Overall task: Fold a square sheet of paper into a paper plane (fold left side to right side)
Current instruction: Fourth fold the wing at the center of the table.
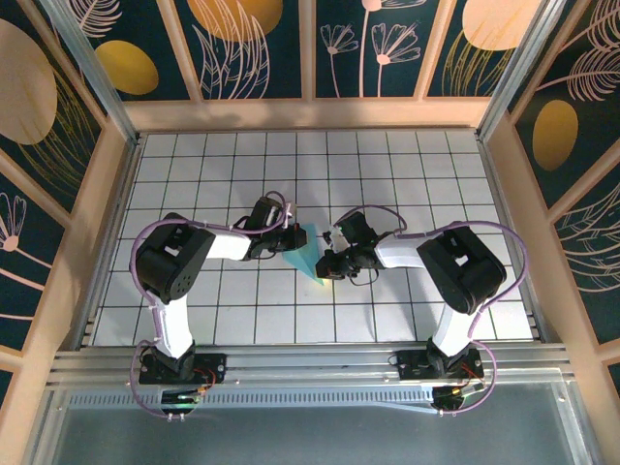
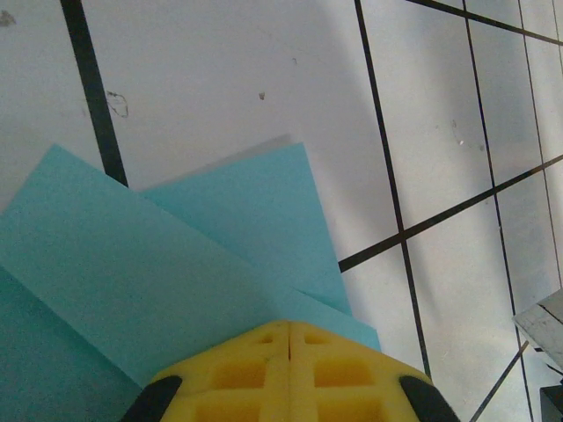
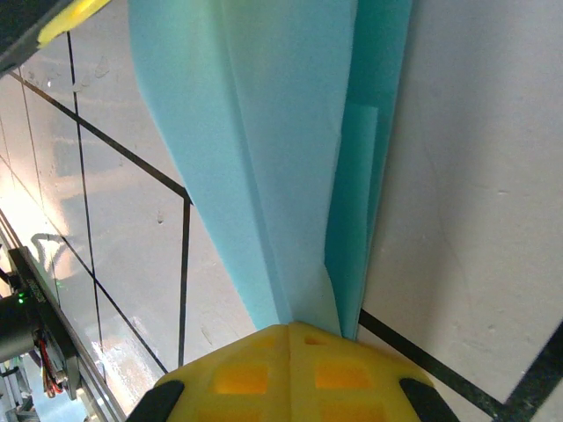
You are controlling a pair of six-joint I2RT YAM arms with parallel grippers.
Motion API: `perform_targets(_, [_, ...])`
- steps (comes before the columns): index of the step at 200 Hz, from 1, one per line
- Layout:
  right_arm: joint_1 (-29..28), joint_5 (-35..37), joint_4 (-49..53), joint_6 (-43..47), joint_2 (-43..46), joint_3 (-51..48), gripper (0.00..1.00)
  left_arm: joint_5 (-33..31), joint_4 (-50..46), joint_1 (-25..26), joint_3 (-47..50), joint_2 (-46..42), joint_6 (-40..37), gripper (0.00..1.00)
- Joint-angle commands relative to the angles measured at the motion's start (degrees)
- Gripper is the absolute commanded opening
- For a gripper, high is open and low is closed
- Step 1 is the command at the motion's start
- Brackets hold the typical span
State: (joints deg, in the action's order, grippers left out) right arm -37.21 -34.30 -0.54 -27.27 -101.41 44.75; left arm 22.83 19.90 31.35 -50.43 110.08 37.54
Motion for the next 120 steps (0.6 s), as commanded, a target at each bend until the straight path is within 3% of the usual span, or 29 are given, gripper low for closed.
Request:
perform_targets(1, [0.56, 10.31, 12.53, 1.91, -3.46, -2.69, 0.0, -3.05, -2.79, -1.46, 0.32, 0.98, -0.36, 0.0])
perform_targets(42, [0.57, 8.08, 13.68, 3.09, -1.49, -0.08, 0.0, -2.14, -1.74, -2.13, 1.29, 1.59, -0.12, 0.0])
perform_targets(88, [0.73, -0.87, 9.82, 0.41, 3.55, 5.76, 0.0, -0.95, -1.28, -2.08, 1.74, 1.47, -0.87, 0.0])
perform_targets(120, [1.2, -0.84, 9.49, -0.36, 3.5, 9.4, 0.0, -0.42, -1.02, -2.09, 2.09, 1.42, -1.13, 0.0])
